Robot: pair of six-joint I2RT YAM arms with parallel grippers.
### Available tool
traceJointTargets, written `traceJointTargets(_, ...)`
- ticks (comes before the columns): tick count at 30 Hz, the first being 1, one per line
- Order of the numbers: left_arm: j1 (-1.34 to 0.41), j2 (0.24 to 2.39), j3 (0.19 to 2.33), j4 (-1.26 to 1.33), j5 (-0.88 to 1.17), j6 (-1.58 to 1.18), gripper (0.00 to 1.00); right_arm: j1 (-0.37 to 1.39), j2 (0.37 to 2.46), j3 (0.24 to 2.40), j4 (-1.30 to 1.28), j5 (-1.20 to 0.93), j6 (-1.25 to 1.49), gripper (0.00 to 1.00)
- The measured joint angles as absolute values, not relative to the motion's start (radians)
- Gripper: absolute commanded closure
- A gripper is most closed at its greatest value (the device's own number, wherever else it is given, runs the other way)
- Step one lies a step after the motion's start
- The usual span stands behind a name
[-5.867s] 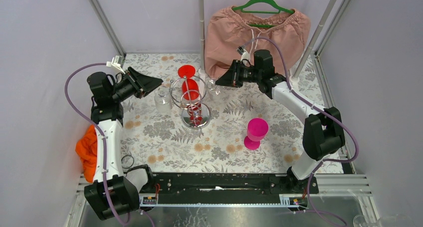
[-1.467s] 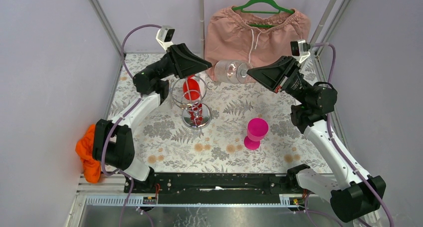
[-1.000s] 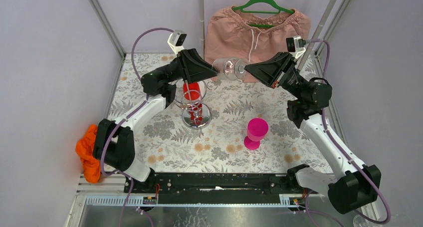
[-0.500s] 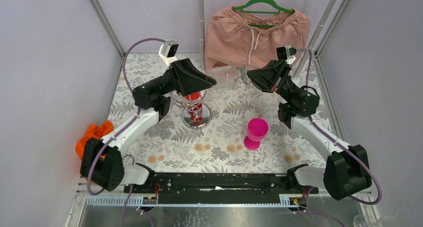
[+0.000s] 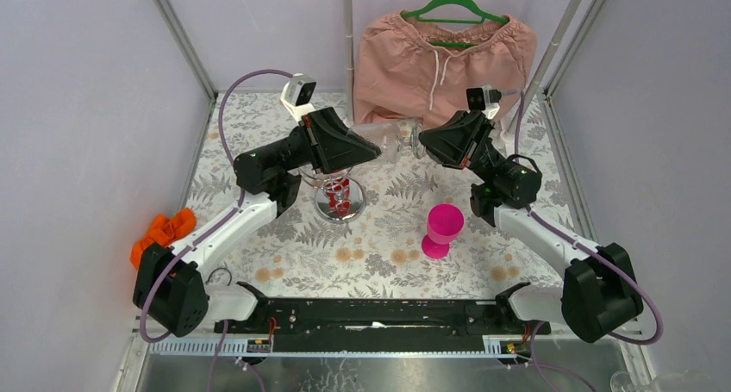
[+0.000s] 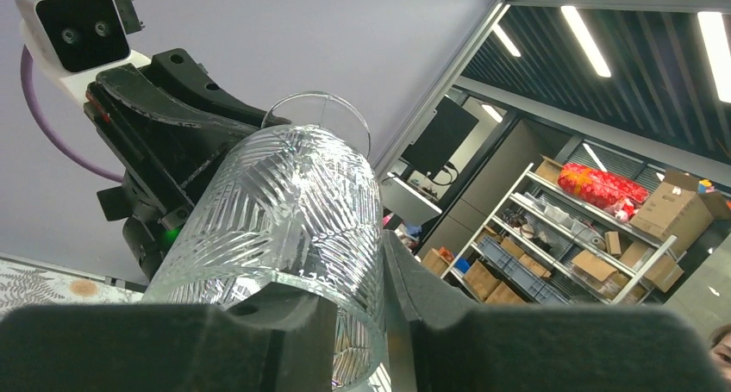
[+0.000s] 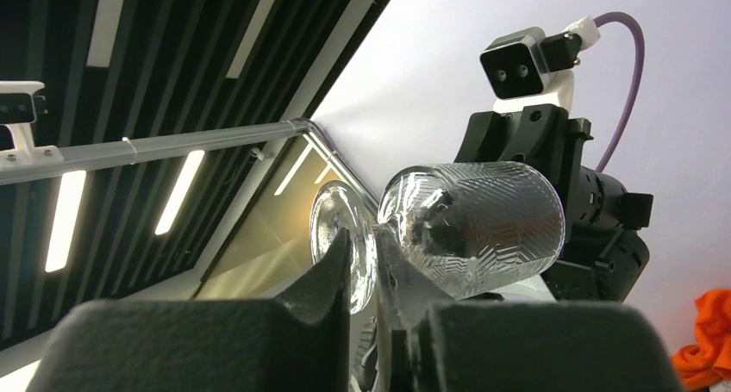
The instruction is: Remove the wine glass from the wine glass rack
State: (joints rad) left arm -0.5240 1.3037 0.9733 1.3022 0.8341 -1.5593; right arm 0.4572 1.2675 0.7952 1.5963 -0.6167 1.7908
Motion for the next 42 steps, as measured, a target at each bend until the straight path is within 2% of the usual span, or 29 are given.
traceJointTargets(6,-0.533,1.274,0.968,1.258,0.818,-1.530,0.99,0.470,1.286,0.780,1.619,-0.585,1.804,1.00)
traceJointTargets(8,-0.537,1.256,0.960,1.234,0.812,-1.515,1.00,0.473,1.286,0.779,1.618,-0.585,1.805,1.00)
traceJointTargets(11,-0.543,1.217,0.949,1.168,0.802,-1.478,1.00,0.479,1.285,0.774,1.618,-0.586,1.803,0.84)
traceJointTargets(13,-0.547,1.191,0.942,1.120,0.794,-1.451,1.00,0.482,1.281,0.770,1.618,-0.587,1.799,0.69)
traceJointTargets(15,-0.550,1.164,0.932,1.086,0.786,-1.428,1.00,0.484,1.273,0.764,1.610,-0.592,1.783,0.64)
traceJointTargets(19,-0.555,1.114,0.921,1.036,0.781,-1.391,1.00,0.484,1.265,0.746,1.579,-0.603,1.742,0.45)
traceJointTargets(24,-0.559,1.046,0.921,0.947,0.772,-1.326,1.00,0.484,1.265,0.727,1.549,-0.604,1.724,0.40)
traceJointTargets(29,-0.562,0.966,0.996,0.614,0.720,-1.156,1.00,0.478,1.251,0.712,1.520,-0.611,1.698,0.32)
traceJointTargets(31,-0.563,0.950,1.088,0.373,0.655,-1.053,1.00,0.471,1.214,0.707,1.445,-0.616,1.653,0.32)
traceJointTargets(34,-0.563,0.947,1.211,0.087,0.553,-0.925,1.00,0.461,1.093,0.715,1.201,-0.617,1.518,0.29)
traceJointTargets(37,-0.563,0.953,1.296,-0.150,0.459,-0.826,1.00,0.460,0.937,0.789,0.792,-0.550,1.306,0.24)
traceJointTargets(42,-0.569,1.013,1.389,-0.430,0.329,-0.712,1.00,0.457,0.755,1.036,0.178,-0.284,0.973,0.20)
